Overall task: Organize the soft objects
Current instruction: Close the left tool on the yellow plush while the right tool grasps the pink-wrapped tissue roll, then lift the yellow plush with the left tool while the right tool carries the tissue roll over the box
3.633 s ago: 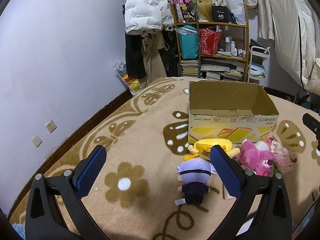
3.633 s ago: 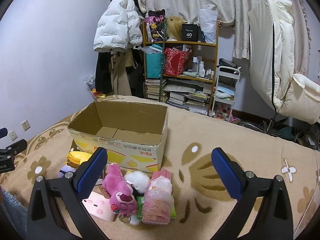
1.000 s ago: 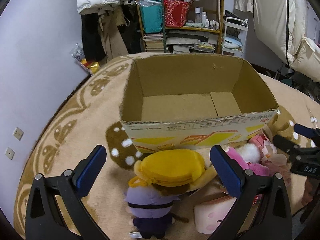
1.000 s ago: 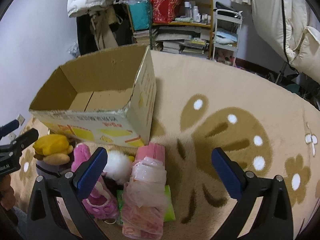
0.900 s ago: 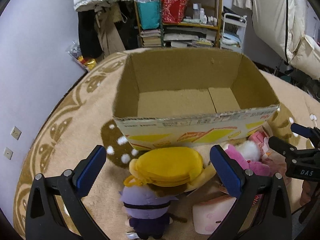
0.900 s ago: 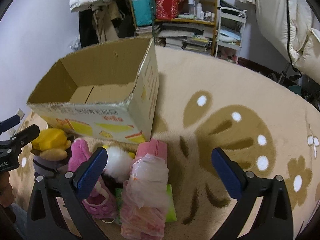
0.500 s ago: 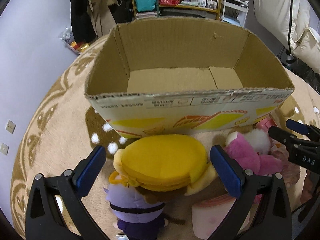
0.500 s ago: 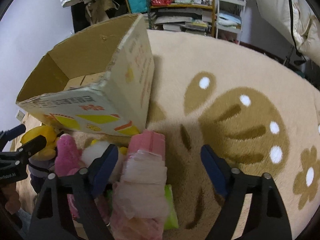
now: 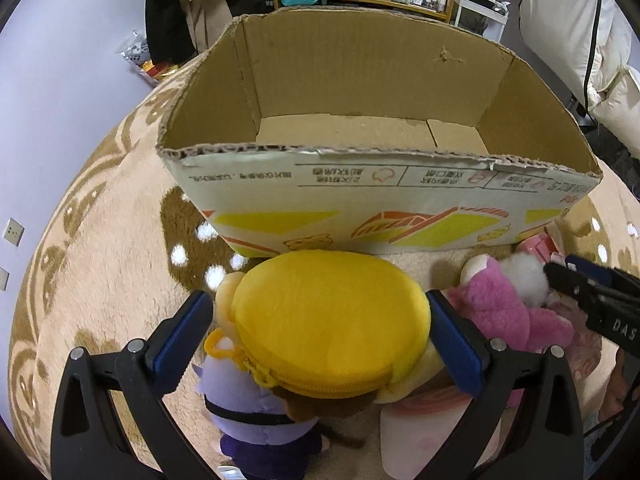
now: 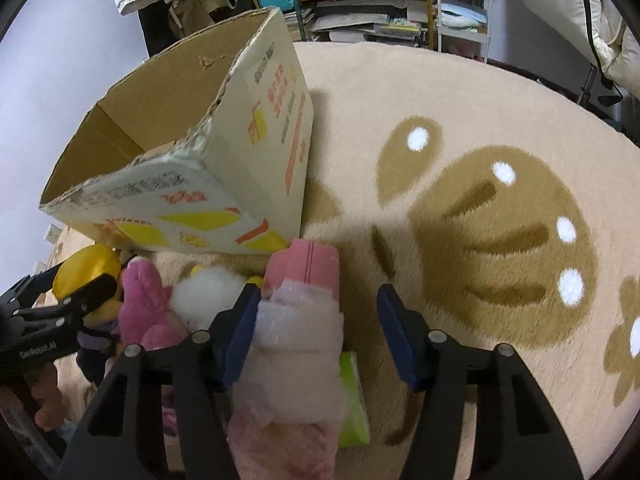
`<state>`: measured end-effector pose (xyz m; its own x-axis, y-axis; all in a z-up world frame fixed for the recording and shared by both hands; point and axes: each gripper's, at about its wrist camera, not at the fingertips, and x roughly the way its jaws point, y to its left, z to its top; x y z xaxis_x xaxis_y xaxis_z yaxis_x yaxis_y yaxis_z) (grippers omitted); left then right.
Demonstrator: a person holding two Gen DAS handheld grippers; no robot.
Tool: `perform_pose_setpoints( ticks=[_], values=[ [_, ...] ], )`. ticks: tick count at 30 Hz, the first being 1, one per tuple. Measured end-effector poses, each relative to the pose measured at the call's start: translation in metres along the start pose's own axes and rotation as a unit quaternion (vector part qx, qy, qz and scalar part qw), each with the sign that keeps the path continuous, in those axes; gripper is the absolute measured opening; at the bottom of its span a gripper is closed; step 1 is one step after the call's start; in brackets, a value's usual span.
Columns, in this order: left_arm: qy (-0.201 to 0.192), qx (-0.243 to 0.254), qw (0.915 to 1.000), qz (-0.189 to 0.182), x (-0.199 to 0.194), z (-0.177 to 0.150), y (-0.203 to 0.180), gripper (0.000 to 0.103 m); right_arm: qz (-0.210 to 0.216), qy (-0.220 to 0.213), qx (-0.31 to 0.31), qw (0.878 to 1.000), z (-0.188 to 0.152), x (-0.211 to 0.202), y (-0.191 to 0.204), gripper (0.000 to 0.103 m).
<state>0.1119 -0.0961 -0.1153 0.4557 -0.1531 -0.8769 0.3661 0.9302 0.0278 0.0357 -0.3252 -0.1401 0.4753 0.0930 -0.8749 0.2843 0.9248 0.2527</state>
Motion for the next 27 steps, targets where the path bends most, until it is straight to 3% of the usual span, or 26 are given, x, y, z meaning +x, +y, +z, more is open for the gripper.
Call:
perform_pose_setpoints(
  ticks=[3, 7, 8, 15, 21, 27],
  values=[
    [0.003, -0.003, 1.0, -0.005, 0.001, 0.0, 0.001, 0.099, 0.021, 0.015, 0.012, 1.0, -0.008, 0.002, -0.001, 0.063],
    [0.025, -0.028, 0.9992, -0.016, 0.005, -0.001, 0.004, 0.098, 0.033, 0.013, 0.003, 0.999, -0.007, 0.004, 0.001, 0.045],
    [0.024, -0.029, 0.9991, -0.016, 0.005, -0.002, 0.005, 0.097, 0.027, 0.01, -0.006, 1.0, -0.007, 0.004, 0.004, 0.044],
    [0.009, -0.012, 0.9999, -0.001, 0.0, -0.006, -0.002, 0.085, -0.003, -0.019, -0.04, 0.999, -0.011, -0.008, 0.019, 0.035],
    [-0.01, -0.006, 0.9998, 0.017, -0.016, -0.009, -0.003, 0.085, -0.009, -0.044, -0.035, 0.998, -0.014, -0.028, 0.022, 0.025],
    [-0.043, -0.018, 0.9985, 0.03, -0.038, -0.013, 0.004, 0.085, -0.004, -0.085, -0.031, 0.996, -0.018, -0.053, 0.019, 0.025]
  ],
)
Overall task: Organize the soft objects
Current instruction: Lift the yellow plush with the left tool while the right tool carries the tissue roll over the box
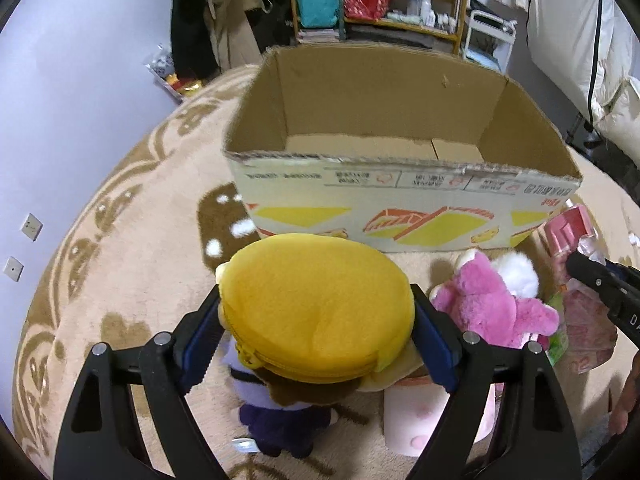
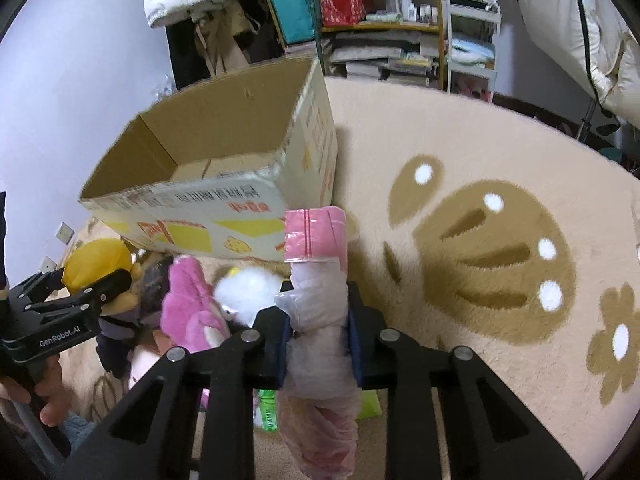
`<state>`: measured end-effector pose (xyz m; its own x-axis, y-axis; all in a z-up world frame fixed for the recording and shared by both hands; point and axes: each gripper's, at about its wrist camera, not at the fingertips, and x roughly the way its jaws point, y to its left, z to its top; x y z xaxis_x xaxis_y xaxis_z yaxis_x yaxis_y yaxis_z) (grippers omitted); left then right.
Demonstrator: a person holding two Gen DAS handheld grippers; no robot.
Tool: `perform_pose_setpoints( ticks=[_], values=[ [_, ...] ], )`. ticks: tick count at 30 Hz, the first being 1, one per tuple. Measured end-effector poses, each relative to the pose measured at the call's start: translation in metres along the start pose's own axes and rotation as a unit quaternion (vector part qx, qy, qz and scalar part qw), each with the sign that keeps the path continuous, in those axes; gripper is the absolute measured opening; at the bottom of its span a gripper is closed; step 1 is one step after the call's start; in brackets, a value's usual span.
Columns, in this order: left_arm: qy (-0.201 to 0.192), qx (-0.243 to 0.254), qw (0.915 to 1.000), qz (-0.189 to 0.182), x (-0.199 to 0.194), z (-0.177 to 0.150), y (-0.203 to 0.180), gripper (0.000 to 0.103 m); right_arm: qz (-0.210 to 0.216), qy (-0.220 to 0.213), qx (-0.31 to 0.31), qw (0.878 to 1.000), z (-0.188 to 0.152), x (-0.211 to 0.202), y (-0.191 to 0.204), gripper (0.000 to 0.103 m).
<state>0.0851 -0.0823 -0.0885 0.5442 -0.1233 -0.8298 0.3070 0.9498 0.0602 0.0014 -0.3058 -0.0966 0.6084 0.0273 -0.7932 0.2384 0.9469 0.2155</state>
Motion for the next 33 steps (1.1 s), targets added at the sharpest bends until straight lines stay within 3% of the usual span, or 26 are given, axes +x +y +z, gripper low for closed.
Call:
perform_pose_setpoints(
  ticks=[4, 13, 25, 33],
  values=[
    [-0.02, -0.009, 0.9997, 0.009, -0.016, -0.002, 0.009, 0.085, -0.012, -0.029, -0.008, 0.999, -0.001, -0.016, 0.005, 0.024],
    [-0.072, -0.029, 0.9965, 0.031, -0.06, -0.009, 0.029, 0.085, -0.017, -0.165, -0.049, 0.985, 0.002, -0.082, 0.029, 0.023],
    [-0.149, -0.025, 0.9876, 0.042, -0.127, -0.021, 0.036, 0.085, -0.012, -0.227, -0.079, 0.971, -0.007, -0.134, 0.057, 0.023],
    [-0.239, -0.011, 0.9696, 0.051, -0.186, -0.028, 0.033, 0.085, -0.016, -0.275, -0.087, 0.957, -0.006, -0.17, 0.077, 0.022]
  ],
)
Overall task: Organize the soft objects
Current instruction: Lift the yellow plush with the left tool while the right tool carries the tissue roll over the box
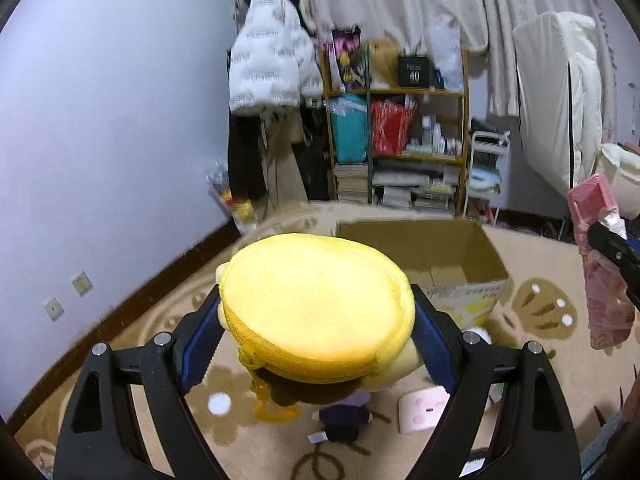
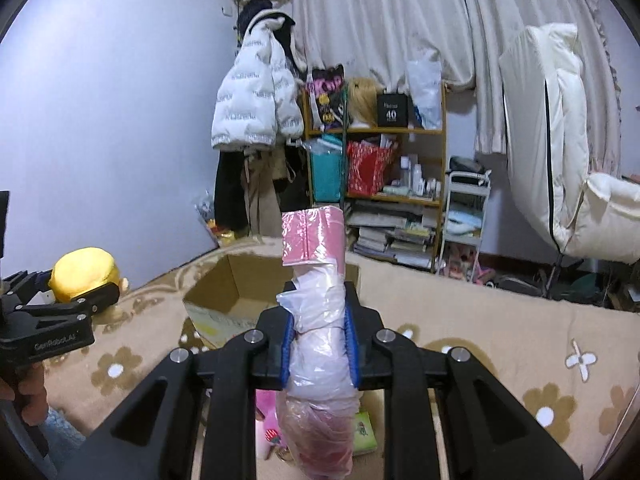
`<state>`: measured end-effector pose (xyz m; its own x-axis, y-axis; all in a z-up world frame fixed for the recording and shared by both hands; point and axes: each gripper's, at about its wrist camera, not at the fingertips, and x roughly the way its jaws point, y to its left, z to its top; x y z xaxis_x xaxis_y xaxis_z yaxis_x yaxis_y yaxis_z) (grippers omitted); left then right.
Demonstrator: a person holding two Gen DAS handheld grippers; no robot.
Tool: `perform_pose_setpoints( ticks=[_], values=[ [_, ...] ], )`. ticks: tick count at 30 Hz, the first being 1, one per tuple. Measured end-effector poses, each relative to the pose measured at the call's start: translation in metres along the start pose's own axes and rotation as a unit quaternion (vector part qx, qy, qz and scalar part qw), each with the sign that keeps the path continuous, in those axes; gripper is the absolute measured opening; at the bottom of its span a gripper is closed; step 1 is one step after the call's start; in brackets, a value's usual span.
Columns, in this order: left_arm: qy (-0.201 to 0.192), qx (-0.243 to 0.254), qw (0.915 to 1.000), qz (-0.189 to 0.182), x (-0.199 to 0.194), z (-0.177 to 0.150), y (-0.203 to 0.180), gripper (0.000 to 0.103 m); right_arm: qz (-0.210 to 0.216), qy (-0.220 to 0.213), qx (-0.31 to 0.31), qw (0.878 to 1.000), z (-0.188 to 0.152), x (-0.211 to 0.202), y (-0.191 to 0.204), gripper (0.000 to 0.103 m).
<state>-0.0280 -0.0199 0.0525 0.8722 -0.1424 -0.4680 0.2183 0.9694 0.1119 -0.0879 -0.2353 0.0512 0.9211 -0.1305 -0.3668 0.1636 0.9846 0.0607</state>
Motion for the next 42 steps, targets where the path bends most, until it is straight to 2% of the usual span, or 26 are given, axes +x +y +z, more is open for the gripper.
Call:
perform_pose_setpoints(
  ticks=[7, 16, 26, 31, 36, 42],
  values=[
    [-0.038, 0.007, 0.9992, 0.001, -0.017, 0.015, -0.002, 0.085, -0.007, -0.031, -0.008, 0.999, 0.016, 0.0, 0.009, 0.022],
    [-0.072, 0.027, 0.9971, 0.007, -0.004, 0.03, -0.016, 0.085, 0.001, -0.036, -0.012, 0.999, 0.025, 0.024, 0.003, 0.022],
    [-0.057, 0.026, 0.998, -0.007, 0.04, 0.042, -0.031, 0.085, 0.006, -0.022, -0.002, 1.0, 0.03, 0.071, -0.015, 0.022],
    [-0.051, 0.043, 0.9977, -0.004, 0.062, 0.044, -0.037, 0.085, 0.014, -0.016, 0.001, 1.0, 0.025, 0.096, -0.02, 0.022],
    [-0.034, 0.054, 0.998, 0.007, 0.086, 0.039, -0.043, 0.085, 0.024, 0.009, 0.02, 0.999, 0.019, 0.129, -0.028, 0.022],
    [-0.009, 0.054, 0.9984, -0.012, 0.112, 0.036, -0.047, 0.085, 0.036, 0.037, 0.03, 0.998, 0.008, 0.161, -0.034, 0.022]
  ],
)
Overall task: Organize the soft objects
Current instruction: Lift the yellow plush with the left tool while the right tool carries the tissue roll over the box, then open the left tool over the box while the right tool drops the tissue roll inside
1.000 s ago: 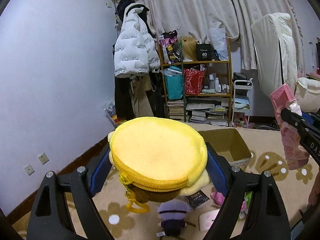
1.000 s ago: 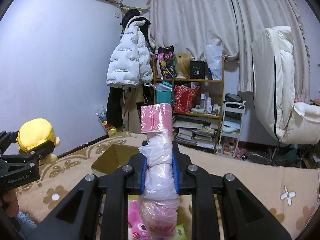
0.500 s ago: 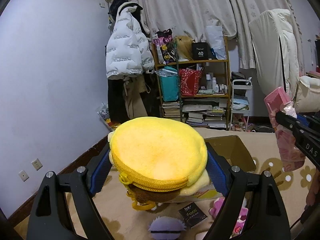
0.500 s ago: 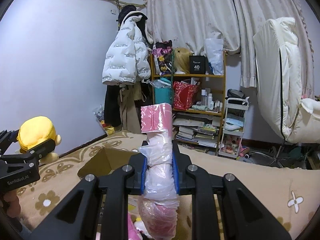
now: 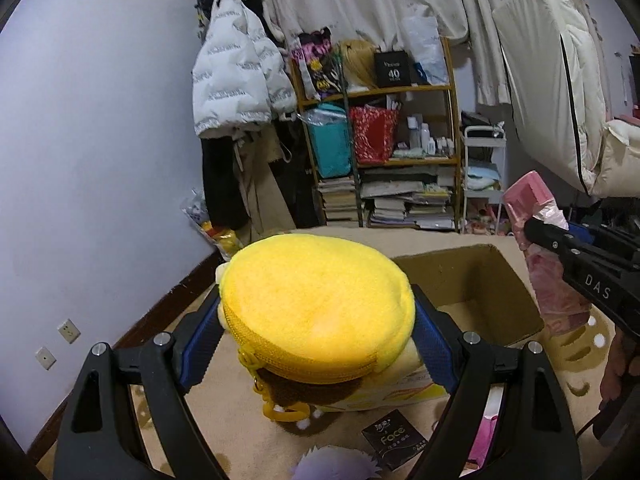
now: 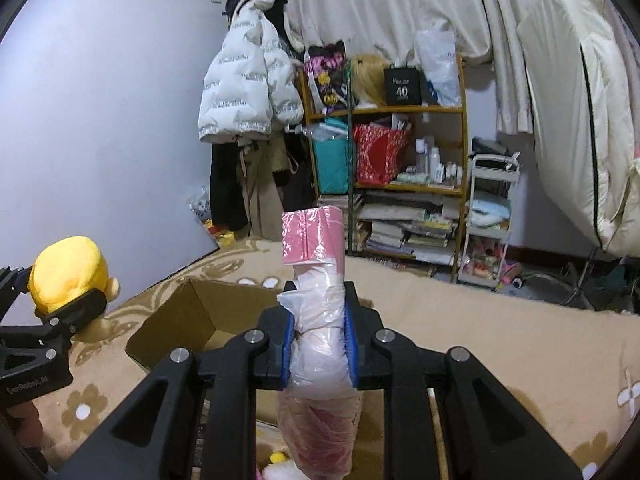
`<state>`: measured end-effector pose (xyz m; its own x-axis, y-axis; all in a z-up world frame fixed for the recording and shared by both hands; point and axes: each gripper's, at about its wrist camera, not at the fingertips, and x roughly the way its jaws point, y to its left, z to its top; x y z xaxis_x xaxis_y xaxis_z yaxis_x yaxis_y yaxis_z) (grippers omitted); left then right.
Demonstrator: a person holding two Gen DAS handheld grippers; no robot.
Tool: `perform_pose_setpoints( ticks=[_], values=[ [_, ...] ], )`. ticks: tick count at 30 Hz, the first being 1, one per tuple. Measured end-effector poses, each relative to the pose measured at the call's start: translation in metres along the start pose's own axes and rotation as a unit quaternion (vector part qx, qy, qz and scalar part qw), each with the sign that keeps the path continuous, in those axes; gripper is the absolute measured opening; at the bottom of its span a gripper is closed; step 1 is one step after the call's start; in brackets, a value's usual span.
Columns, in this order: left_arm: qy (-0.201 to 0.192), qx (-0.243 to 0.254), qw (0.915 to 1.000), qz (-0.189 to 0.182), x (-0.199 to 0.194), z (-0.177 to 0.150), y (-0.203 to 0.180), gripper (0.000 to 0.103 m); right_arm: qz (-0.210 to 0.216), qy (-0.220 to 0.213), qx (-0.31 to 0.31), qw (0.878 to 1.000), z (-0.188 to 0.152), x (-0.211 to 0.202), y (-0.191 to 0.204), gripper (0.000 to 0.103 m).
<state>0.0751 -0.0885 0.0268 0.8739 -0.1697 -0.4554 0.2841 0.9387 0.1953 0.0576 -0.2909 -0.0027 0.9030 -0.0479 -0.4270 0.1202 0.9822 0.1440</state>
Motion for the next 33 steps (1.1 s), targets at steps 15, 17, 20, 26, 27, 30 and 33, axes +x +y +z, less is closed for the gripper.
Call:
perform_pose_setpoints(
  ticks=[15, 17, 20, 26, 27, 30, 33],
  values=[
    [0.051, -0.021, 0.9977, -0.041, 0.047, -0.002, 0.005, 0.087, 0.008, 0.042, 0.018, 0.999, -0.005, 0.04, 0.002, 0.022],
    [0.057, -0.022, 0.997, -0.048, 0.05, -0.004, 0.003, 0.087, 0.006, 0.046, 0.013, 0.999, -0.008, 0.042, 0.005, 0.022],
    [0.065, -0.016, 0.9961, -0.057, 0.054, -0.008, 0.0, 0.087, 0.004, 0.053, 0.011, 0.999, -0.012, 0.045, 0.007, 0.023],
    [0.072, 0.0, 0.9965, -0.042, 0.057, -0.013, -0.007, 0.093, 0.01, 0.064, 0.039, 0.997, -0.014, 0.048, -0.003, 0.026],
    [0.072, 0.001, 0.9966, -0.04, 0.057, -0.013, -0.007, 0.095, 0.012, 0.066, 0.042, 0.997, -0.014, 0.048, -0.004, 0.027],
    [0.071, -0.002, 0.9968, -0.037, 0.055, -0.01, -0.004, 0.101, 0.013, 0.062, 0.051, 0.997, -0.012, 0.043, -0.007, 0.04],
    [0.079, -0.006, 0.9963, -0.034, 0.053, -0.009, -0.001, 0.101, 0.01, 0.051, 0.051, 0.997, -0.01, 0.034, -0.007, 0.059]
  ],
)
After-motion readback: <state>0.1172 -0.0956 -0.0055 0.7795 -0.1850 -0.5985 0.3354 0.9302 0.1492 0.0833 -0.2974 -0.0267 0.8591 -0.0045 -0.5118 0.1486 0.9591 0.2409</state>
